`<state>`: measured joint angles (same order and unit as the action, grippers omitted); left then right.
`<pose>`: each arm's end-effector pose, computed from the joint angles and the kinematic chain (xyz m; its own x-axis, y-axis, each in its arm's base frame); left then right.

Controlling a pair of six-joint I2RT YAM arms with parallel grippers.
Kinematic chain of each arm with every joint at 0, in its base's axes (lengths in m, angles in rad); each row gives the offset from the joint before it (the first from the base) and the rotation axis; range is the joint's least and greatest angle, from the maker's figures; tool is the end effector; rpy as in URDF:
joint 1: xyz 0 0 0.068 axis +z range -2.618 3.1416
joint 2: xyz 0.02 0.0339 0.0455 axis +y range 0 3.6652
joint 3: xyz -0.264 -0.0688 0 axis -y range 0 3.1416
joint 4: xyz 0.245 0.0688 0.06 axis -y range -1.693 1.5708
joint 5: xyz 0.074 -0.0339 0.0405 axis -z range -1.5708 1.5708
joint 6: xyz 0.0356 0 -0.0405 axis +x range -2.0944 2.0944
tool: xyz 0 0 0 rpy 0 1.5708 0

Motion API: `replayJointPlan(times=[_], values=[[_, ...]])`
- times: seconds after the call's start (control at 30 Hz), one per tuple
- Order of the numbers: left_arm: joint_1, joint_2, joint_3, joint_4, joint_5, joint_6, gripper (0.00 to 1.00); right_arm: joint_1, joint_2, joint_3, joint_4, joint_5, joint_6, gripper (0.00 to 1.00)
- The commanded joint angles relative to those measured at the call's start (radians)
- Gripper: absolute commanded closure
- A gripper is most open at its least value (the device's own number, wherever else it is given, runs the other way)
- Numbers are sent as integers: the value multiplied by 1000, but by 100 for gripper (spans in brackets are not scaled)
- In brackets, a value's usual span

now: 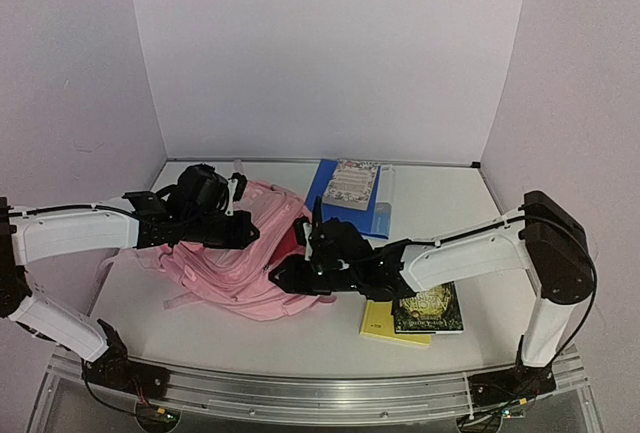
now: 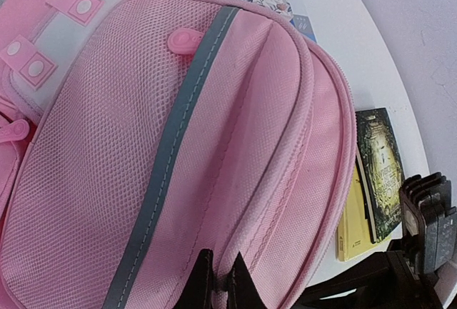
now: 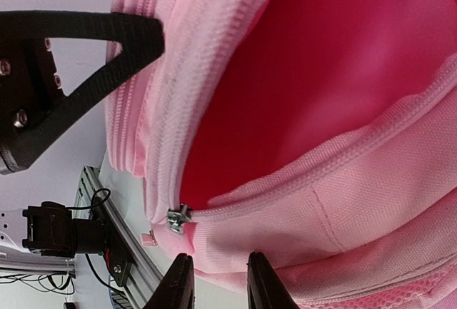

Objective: Pack the student bag
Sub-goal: Unzip the student bag at the center of the board.

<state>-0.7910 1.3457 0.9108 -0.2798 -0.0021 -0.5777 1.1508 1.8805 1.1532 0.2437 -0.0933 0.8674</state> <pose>0.2049 -0.2071 0.2502 -0.7737 0.0058 -0.6335 0.3431 0.8445 -0.4113 0.1683 0.3851 0.1960 -0.8416 -0.0224 -0.5396 -0.4652 0.5377 0.7032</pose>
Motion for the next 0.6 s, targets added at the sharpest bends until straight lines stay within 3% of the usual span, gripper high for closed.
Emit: replayJointPlan(times=[0.0,0.23,0.57], values=[[6,-25,68,110,-1,-24,100,16,-14,73,-37,14,-49,74],[7,-2,87,110,-1,-19,100,29,46,126,-53,13,-40,73],[7,4,102,100,-1,-10,100,40,90,162,-163,141,-28,74]])
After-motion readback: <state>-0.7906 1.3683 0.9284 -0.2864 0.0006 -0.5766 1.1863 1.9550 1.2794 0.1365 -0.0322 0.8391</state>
